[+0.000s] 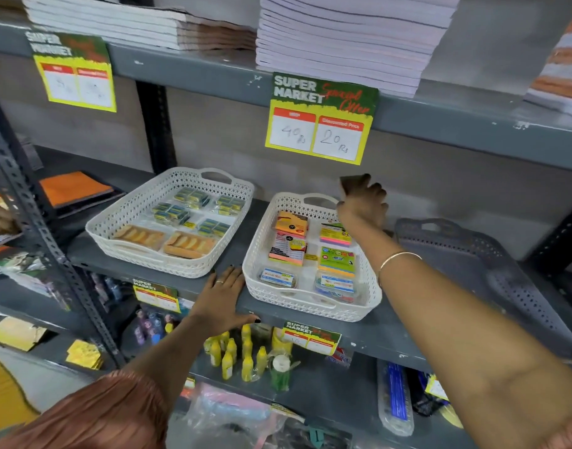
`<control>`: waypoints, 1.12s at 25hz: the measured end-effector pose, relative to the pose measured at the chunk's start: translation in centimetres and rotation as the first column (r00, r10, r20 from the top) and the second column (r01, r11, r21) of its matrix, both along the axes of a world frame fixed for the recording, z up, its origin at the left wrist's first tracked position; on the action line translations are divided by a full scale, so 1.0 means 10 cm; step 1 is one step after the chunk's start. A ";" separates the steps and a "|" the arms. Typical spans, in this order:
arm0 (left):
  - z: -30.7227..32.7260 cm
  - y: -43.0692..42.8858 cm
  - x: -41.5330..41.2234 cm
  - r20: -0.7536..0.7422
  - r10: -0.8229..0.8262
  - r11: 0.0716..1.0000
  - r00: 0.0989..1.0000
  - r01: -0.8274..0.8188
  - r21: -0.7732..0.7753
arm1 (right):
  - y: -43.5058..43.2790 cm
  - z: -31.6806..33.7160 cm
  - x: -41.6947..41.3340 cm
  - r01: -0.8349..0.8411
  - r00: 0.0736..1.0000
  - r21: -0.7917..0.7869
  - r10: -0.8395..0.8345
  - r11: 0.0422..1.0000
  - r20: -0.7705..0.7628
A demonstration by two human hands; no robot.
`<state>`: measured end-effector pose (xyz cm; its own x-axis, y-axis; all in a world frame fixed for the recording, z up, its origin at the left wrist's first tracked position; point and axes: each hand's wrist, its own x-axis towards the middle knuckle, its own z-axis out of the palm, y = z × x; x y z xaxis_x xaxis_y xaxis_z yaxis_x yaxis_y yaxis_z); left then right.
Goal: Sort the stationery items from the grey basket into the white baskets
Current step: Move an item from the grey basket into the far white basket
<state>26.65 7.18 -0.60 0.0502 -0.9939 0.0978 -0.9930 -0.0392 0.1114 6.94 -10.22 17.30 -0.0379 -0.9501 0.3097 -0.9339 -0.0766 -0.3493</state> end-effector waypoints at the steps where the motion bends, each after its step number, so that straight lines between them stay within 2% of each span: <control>1: 0.02 0.06 0.02 -0.001 -0.015 1.000 1.000 0.015 -0.025 | 0.05 0.03 0.17 -0.056 0.998 0.006 0.056 0.998 -0.004; 3: 0.02 0.26 0.10 0.046 -0.021 0.998 0.999 0.024 -0.060 | 0.17 0.07 0.50 -0.169 0.986 0.009 0.170 0.985 -0.007; 7: -0.02 0.76 0.65 0.085 0.168 0.983 0.982 -0.161 -0.090 | 0.36 0.06 1.20 -0.345 0.939 0.028 0.345 0.938 0.010; 10: 0.09 1.03 1.26 0.077 0.320 0.947 0.944 -0.315 -0.068 | 0.56 -0.02 1.75 -0.471 0.881 0.046 0.473 0.881 -0.030; 13: 0.20 1.09 1.87 0.003 0.382 0.924 0.924 -0.382 -0.003 | 0.78 -0.17 2.35 -0.593 0.799 0.126 0.600 0.795 -0.031; 16: 0.18 1.03 2.40 -0.077 0.364 0.929 0.928 -0.356 0.097 | 0.98 -0.36 2.84 -0.693 0.697 0.227 0.716 0.685 -0.034; 19: 0.13 0.92 2.69 0.020 0.310 0.940 0.950 -0.310 0.145 | 1.12 -0.57 3.18 -0.741 0.612 0.326 0.790 0.587 -0.033; 21: 0.14 0.84 2.78 0.082 0.280 0.952 0.956 -0.288 0.105 | 1.12 -0.70 3.34 -0.744 0.592 0.369 0.806 0.557 -0.024; 25: 0.06 0.83 2.78 0.102 0.262 0.964 0.960 -0.255 -0.082 | 1.08 -0.86 3.49 -0.738 0.575 0.422 0.818 0.526 -0.015; 28: -0.01 0.82 2.77 0.139 0.195 0.976 0.971 -0.178 -0.121 | 1.04 -0.85 3.57 -0.706 0.560 0.490 0.827 0.512 -0.057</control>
